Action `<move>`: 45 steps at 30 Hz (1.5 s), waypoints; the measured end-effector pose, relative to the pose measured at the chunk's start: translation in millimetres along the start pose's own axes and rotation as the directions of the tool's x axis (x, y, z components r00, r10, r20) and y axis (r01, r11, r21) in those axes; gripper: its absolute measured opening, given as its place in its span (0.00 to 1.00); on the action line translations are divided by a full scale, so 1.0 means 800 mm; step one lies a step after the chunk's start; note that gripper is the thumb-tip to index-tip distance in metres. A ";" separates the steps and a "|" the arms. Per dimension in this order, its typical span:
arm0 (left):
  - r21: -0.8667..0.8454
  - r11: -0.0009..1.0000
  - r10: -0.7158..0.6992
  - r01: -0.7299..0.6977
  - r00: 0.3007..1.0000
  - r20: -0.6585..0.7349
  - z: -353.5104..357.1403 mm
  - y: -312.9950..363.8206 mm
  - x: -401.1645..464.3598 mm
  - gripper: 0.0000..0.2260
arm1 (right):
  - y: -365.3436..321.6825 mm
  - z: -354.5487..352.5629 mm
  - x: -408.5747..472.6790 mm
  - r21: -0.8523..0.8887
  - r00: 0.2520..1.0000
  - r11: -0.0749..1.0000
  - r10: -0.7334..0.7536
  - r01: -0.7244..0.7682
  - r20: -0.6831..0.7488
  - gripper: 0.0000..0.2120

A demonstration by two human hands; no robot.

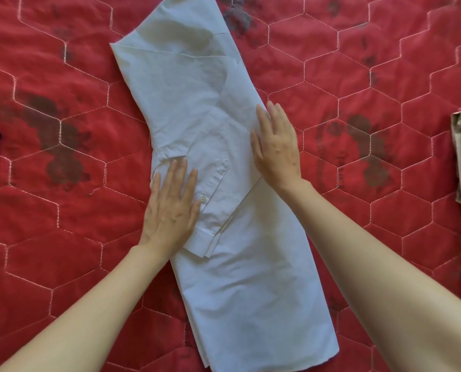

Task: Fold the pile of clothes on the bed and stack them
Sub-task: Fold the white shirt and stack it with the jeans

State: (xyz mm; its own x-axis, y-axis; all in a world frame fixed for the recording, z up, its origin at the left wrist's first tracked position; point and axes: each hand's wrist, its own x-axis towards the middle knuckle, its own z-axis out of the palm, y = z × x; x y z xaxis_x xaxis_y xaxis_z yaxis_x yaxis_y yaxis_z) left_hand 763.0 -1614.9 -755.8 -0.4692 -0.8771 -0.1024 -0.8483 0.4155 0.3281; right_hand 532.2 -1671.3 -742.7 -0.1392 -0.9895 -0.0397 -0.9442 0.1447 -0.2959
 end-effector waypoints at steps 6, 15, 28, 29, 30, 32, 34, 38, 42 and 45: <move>0.110 0.992 -0.068 0.068 0.998 -0.005 0.041 0.017 0.006 0.26 | -0.037 0.040 0.038 -0.182 0.915 0.917 -0.301 0.355 0.268 0.26; 0.131 0.988 -0.069 0.077 0.996 -0.063 0.051 0.013 0.004 0.28 | -0.012 0.051 0.141 -0.217 0.972 0.967 -0.089 0.137 0.216 0.27; 0.130 0.989 -0.047 0.063 0.991 -0.122 0.054 0.010 0.003 0.28 | 0.042 0.041 -0.150 -0.132 0.991 0.991 0.049 -0.032 0.127 0.27; 0.131 0.989 -0.044 0.061 0.991 -0.123 0.054 0.009 0.003 0.28 | 0.037 0.037 -0.144 -0.105 0.994 0.994 0.042 -0.032 0.098 0.26; 0.134 0.989 -0.041 0.058 0.991 -0.125 0.054 0.009 0.003 0.29 | 0.031 0.033 -0.129 -0.081 0.998 0.997 0.022 -0.018 0.054 0.25; 0.137 0.989 -0.036 0.053 0.991 -0.128 0.054 0.010 0.004 0.29 | 0.015 0.025 -0.082 -0.067 0.998 0.998 -0.019 0.015 -0.052 0.21; 0.135 0.989 -0.036 0.053 0.991 -0.127 0.054 0.010 0.004 0.29 | -0.005 0.016 -0.029 -0.020 0.985 1.000 0.015 -0.019 -0.171 0.14; 0.136 0.989 -0.044 0.060 0.992 -0.117 0.053 0.010 0.003 0.28 | -0.051 -0.006 0.028 0.129 0.892 0.991 0.094 -0.040 -0.442 0.03; 0.129 0.990 -0.051 0.061 0.996 -0.079 0.049 0.010 0.003 0.29 | -0.072 -0.009 0.008 0.146 0.867 0.989 0.096 -0.028 -0.489 0.03; 0.127 0.991 -0.045 0.052 0.997 -0.057 0.047 0.010 0.004 0.29 | -0.041 0.003 -0.029 0.162 0.928 0.949 0.303 -0.272 -0.218 0.11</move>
State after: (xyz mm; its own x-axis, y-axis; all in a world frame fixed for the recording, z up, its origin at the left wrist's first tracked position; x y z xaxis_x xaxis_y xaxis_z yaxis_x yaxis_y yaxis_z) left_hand 745.7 -1605.1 -789.0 -0.4159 -0.9072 -0.0630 -0.8957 0.3967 0.2008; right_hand 567.2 -1653.0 -733.9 -0.4802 -0.8734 0.0814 -0.8097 0.4056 -0.4240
